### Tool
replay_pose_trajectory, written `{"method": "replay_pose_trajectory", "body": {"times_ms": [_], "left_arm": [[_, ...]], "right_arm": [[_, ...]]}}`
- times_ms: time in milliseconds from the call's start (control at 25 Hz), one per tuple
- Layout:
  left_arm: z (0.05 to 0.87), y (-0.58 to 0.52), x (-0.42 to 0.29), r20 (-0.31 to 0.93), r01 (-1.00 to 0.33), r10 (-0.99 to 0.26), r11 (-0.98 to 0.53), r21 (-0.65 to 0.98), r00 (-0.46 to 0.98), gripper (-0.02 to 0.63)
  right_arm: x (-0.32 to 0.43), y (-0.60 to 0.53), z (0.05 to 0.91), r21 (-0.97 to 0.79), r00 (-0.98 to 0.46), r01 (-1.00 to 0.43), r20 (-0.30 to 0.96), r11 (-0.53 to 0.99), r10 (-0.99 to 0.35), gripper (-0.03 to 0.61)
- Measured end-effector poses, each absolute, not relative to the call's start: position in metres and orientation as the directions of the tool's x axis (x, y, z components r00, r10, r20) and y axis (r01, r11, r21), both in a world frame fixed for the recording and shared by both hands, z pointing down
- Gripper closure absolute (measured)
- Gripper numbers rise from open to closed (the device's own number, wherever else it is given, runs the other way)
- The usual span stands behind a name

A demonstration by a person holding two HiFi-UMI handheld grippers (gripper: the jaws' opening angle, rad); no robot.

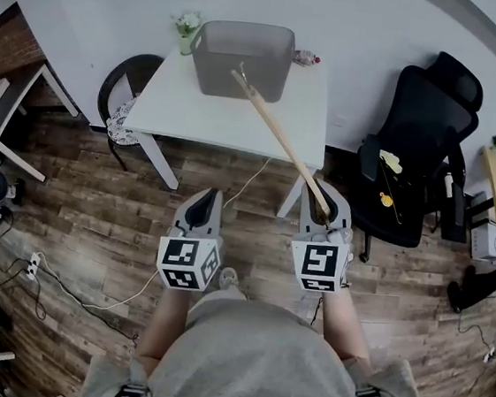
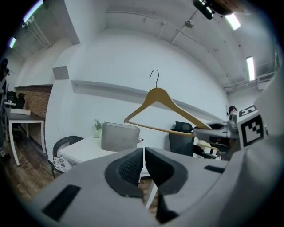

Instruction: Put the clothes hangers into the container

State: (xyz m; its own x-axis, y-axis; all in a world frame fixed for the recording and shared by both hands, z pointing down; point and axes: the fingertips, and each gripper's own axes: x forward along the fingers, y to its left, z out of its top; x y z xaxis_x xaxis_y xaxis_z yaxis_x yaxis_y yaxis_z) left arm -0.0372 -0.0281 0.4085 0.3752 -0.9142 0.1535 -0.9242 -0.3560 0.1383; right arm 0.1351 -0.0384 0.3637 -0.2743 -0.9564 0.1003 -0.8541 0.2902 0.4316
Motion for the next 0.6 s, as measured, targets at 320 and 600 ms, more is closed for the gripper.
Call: {"method": "replay_pose_trajectory", "body": {"times_ms": [320, 600], "left_arm": [[0.408, -0.086, -0.057, 0.155, -0.916, -0.905, -0.375, 0.142, 0.395, 0.598], [0.411, -0.127, -0.075, 0.154, -0.910, -0.900, -0.386, 0.150, 0.408, 0.598]], "right_arm": [[0.112, -0.093, 0.363, 0.430, -0.260, -0.859, 0.103, 0.279, -0.960, 0.538], [0.094, -0.134, 0.363, 0.433, -0.249, -0.861, 0.099, 0.267, -0.963, 0.538]]}}
